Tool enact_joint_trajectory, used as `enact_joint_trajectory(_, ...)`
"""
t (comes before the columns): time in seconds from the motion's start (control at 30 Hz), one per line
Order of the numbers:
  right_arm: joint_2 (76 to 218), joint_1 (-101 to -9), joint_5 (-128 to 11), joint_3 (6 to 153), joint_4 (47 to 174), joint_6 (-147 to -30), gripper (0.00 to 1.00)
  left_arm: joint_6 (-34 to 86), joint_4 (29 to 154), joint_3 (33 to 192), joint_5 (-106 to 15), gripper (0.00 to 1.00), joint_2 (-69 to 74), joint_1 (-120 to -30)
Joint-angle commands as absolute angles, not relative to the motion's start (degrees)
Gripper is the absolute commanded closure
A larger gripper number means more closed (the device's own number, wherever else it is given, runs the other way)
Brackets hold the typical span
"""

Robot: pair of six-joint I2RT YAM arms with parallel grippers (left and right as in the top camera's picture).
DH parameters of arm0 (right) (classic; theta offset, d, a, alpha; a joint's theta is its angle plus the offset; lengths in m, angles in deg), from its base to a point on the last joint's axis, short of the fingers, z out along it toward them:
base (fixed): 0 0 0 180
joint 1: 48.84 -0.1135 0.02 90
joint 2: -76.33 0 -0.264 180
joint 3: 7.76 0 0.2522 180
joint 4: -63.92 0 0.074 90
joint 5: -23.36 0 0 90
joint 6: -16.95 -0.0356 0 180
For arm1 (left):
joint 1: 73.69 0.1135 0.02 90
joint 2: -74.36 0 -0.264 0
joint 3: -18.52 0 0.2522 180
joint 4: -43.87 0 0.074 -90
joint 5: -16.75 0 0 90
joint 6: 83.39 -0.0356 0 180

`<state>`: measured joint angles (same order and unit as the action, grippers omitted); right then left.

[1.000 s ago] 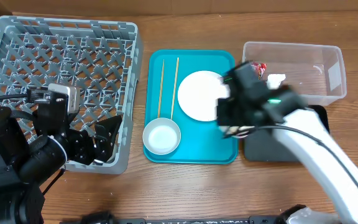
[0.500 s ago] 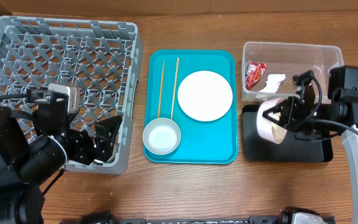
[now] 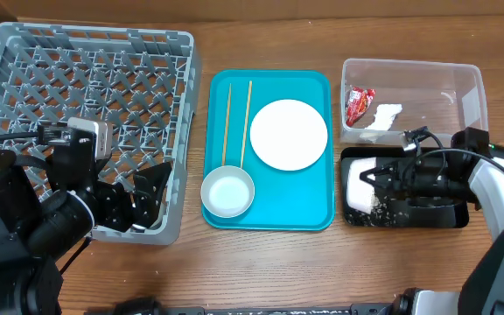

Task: Sort waste into correct bins and load items into the dishwasher
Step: 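Tip the bowl over the black tray to pour out the rice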

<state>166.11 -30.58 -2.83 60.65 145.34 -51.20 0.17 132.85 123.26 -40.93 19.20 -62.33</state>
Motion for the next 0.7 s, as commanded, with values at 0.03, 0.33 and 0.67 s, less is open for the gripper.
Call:
enact_joint_trajectory(0.03, 166.7, -27.1, 5.1, 60.7, 144.2, -46.8, 0.96, -0.9, 132.8, 123.9, -40.8, 0.00, 19.3, -62.5)
enact_joint_trajectory(0.33, 166.7, -20.4, 8.5, 60.7, 144.5, -45.7, 0.96, -0.9, 132.8, 123.9, -40.8, 0.00, 19.3, -62.5)
enact_joint_trajectory(0.67, 167.0, -18.2, 13.4, 60.7, 144.2, -42.8, 0.96, -0.9, 132.8, 123.9, -40.8, 0.00, 19.3, -62.5)
